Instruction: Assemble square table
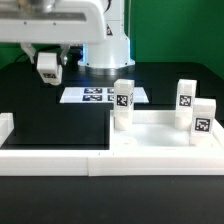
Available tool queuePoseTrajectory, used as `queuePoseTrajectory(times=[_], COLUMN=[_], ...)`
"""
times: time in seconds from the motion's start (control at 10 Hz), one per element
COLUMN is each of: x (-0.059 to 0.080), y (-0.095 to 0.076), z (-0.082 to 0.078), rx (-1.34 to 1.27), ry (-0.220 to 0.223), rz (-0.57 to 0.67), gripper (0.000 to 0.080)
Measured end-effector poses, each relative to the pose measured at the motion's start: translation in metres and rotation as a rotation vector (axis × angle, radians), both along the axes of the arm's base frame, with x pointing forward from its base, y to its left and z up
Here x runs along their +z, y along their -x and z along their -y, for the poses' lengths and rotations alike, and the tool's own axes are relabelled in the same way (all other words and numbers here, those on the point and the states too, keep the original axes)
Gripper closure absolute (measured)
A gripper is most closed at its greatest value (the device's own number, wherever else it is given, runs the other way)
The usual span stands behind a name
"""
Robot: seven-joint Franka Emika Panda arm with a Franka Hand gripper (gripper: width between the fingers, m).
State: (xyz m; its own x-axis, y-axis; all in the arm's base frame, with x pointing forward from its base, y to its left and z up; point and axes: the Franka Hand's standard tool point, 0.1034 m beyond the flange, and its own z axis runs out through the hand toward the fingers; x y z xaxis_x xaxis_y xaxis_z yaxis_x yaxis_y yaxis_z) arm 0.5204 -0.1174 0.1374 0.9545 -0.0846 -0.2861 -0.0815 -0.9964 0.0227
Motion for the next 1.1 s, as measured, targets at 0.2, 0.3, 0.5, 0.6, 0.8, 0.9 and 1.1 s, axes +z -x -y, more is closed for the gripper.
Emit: queuePoseTrajectory(times=[0.2,0.3,0.5,0.6,0.8,0.9,1.1], x=[-0.005,-0.005,-0.005,-0.007,-0.002,0.003,0.013], y=[-0.004,-0.005,-0.011,-0.012,-0.044,-0.064,-0.093], z=[0.003,0.006,0.012,0.011,-0.035,-0.061,-0.100], rx=[0.017,0.019,0.035,0.017,-0.026,-0.081,-0.108], ry=[0.024,0.037,0.076,0.092,0.115,0.103,0.095], rz=[0.201,0.261,0.396,0.445,0.620,0.652,0.813], gripper=[0.0509,0.0509,0.0509,0.0509,0.0508,0.0508,0.0508])
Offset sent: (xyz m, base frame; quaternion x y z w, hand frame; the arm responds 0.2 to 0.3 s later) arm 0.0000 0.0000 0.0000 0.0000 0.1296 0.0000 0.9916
